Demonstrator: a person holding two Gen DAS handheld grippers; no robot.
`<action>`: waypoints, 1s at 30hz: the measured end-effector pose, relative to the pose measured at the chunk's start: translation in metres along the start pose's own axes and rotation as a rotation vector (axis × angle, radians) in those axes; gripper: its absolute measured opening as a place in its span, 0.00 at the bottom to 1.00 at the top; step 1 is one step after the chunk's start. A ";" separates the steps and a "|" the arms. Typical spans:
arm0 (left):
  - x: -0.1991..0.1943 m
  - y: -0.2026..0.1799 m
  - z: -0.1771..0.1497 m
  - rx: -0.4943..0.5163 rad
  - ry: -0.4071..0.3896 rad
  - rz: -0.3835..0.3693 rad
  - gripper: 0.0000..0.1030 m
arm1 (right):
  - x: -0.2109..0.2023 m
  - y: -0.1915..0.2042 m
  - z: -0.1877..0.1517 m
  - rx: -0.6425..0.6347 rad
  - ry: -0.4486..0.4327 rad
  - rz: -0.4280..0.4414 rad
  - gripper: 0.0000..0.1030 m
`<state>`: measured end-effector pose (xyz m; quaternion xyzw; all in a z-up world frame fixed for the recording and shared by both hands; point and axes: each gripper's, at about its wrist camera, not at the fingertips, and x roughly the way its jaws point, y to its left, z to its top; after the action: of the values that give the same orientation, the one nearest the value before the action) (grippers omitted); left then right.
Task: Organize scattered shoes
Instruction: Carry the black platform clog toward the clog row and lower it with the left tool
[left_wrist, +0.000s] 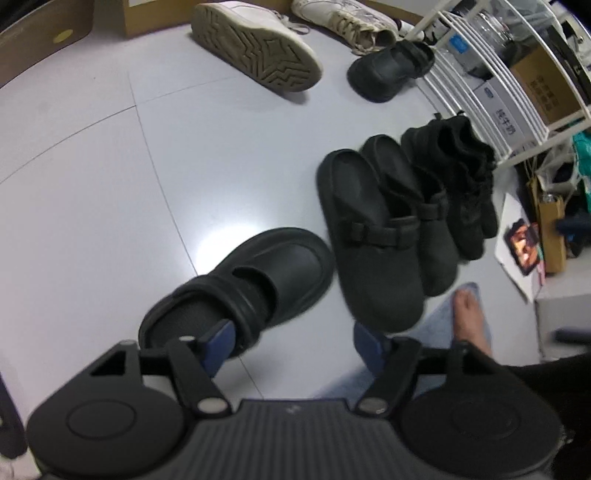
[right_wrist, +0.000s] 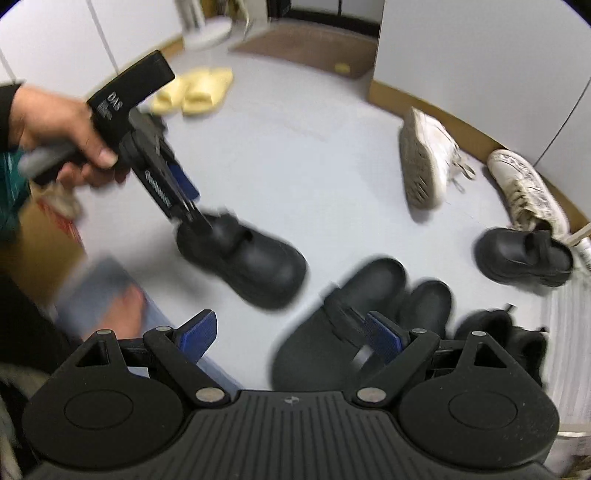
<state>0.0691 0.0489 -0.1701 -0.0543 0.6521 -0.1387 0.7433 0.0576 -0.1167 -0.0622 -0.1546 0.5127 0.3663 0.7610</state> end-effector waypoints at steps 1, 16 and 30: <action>-0.007 -0.003 0.000 -0.020 -0.008 0.035 0.74 | 0.001 0.005 0.003 0.000 -0.006 -0.008 0.88; -0.087 -0.038 -0.042 -0.241 -0.140 0.216 0.81 | 0.000 0.070 0.009 -0.230 -0.150 -0.019 0.93; -0.093 -0.012 -0.032 -0.225 -0.240 0.170 0.85 | 0.016 0.068 0.022 -0.225 -0.048 -0.118 0.94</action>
<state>0.0255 0.0664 -0.0825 -0.0979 0.5725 0.0059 0.8140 0.0268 -0.0499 -0.0570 -0.2602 0.4401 0.3797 0.7710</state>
